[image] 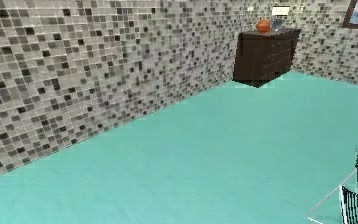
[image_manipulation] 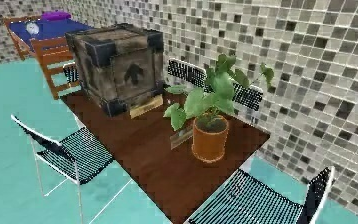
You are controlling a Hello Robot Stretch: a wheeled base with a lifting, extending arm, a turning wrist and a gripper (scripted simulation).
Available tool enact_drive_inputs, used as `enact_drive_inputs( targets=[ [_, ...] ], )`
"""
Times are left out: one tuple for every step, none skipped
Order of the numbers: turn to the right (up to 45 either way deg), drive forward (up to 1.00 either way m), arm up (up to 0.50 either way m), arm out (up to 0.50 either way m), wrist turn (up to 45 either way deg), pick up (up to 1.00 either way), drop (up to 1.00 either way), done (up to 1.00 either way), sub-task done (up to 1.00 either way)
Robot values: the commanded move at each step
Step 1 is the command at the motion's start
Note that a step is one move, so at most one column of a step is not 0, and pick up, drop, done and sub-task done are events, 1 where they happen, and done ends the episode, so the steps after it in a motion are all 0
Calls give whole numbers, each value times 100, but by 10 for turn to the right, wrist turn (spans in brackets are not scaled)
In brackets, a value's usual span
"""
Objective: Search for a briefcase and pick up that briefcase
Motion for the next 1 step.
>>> enact_drive_inputs(
  targets=[
    [450, 0, 0, 0, 0, 0, 0, 0, 0]
  ],
)
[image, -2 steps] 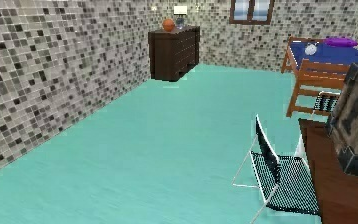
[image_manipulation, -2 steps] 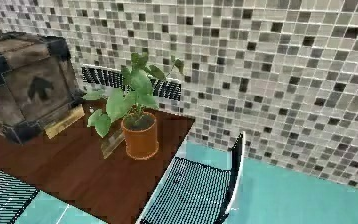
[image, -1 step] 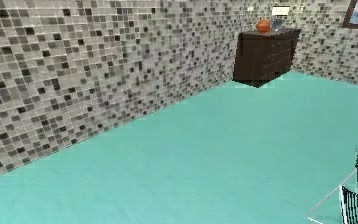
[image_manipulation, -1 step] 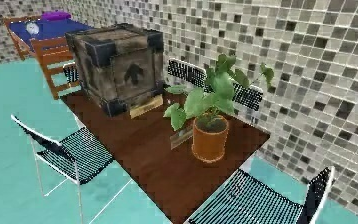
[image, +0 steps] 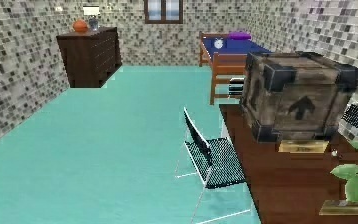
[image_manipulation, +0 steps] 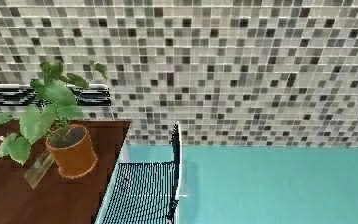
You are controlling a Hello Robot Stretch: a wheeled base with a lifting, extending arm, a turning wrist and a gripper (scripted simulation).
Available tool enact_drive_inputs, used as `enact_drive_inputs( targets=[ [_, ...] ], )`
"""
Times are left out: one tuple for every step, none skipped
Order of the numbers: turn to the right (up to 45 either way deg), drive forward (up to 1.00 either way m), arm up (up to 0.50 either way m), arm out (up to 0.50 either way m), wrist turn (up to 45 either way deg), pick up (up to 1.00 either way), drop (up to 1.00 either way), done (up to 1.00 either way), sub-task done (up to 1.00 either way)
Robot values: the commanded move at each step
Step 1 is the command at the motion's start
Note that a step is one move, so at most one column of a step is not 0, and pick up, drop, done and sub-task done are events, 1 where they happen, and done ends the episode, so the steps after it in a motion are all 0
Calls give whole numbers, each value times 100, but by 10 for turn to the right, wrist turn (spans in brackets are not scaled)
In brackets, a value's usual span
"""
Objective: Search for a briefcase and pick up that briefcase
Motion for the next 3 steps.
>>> enact_drive_inputs(
  targets=[
    [30, 0, 0, 0, 0, 0, 0, 0, 0],
    [0, 75, 0, 0, 0, 0, 0, 0, 0],
    [-90, 0, 0, 0, 0, 0, 0, 0, 0]
  ],
)
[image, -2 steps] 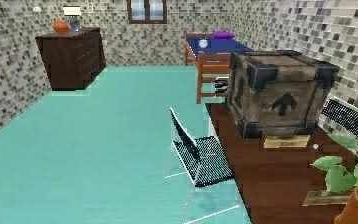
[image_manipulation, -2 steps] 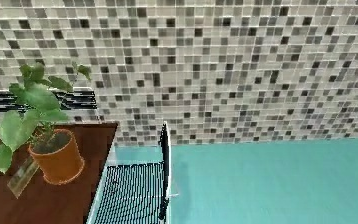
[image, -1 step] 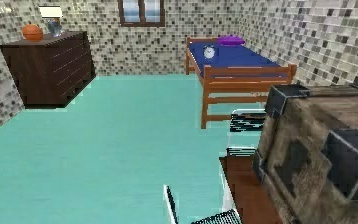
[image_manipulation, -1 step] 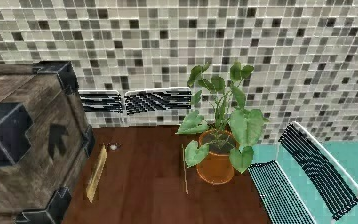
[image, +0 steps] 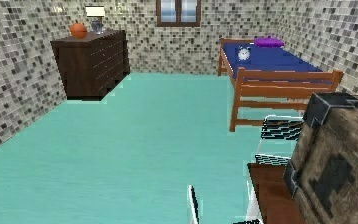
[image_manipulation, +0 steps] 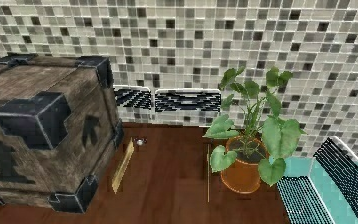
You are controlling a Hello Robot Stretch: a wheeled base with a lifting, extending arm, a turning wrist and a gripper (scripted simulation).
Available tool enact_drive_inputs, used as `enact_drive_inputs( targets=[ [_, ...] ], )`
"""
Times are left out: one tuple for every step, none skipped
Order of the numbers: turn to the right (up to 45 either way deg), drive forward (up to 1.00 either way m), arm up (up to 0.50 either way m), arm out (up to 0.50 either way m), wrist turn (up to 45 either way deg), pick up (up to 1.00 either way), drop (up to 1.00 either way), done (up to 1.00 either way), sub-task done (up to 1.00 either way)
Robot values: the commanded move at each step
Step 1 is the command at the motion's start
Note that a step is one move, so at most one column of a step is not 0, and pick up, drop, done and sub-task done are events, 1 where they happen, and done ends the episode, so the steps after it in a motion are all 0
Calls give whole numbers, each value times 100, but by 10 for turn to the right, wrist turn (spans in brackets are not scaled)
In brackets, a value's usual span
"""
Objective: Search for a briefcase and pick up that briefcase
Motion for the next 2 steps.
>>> enact_drive_inputs(
  targets=[
    [0, 0, 50, 0, 0, 0, 0, 0, 0],
    [0, 0, 22, 0, 0, 0, 0, 0, 0]
  ],
)
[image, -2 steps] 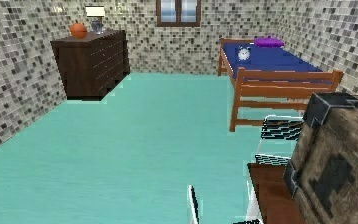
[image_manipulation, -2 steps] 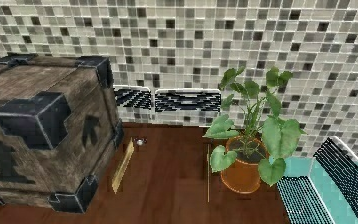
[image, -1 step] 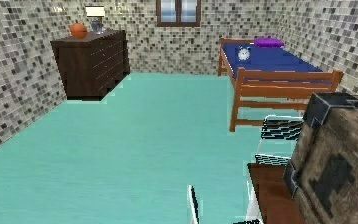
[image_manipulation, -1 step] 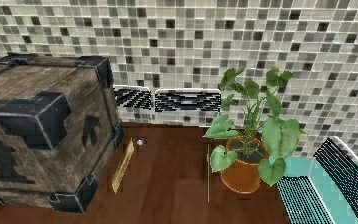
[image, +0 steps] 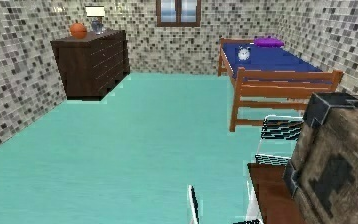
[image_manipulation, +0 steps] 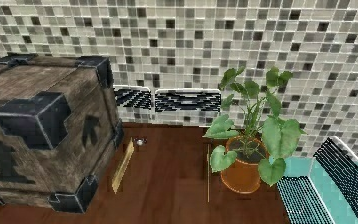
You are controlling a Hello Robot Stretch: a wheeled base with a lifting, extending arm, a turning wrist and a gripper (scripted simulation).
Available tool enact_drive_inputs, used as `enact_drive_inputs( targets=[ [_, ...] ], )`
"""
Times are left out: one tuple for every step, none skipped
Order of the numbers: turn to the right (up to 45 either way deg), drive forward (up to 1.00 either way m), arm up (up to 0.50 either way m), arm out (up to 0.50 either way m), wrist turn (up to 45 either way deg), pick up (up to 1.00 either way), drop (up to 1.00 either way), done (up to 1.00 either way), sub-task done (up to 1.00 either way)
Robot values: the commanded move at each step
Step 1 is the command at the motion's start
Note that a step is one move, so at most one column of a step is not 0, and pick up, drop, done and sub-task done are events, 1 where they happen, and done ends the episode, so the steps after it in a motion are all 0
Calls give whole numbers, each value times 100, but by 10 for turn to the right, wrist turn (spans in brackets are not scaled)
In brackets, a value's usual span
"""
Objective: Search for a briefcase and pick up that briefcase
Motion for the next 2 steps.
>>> enact_drive_inputs(
  targets=[
    [0, 0, 0, 30, 0, 0, 0, 0, 0],
    [0, 0, 0, 0, 450, 0, 0, 0, 0]
  ],
)
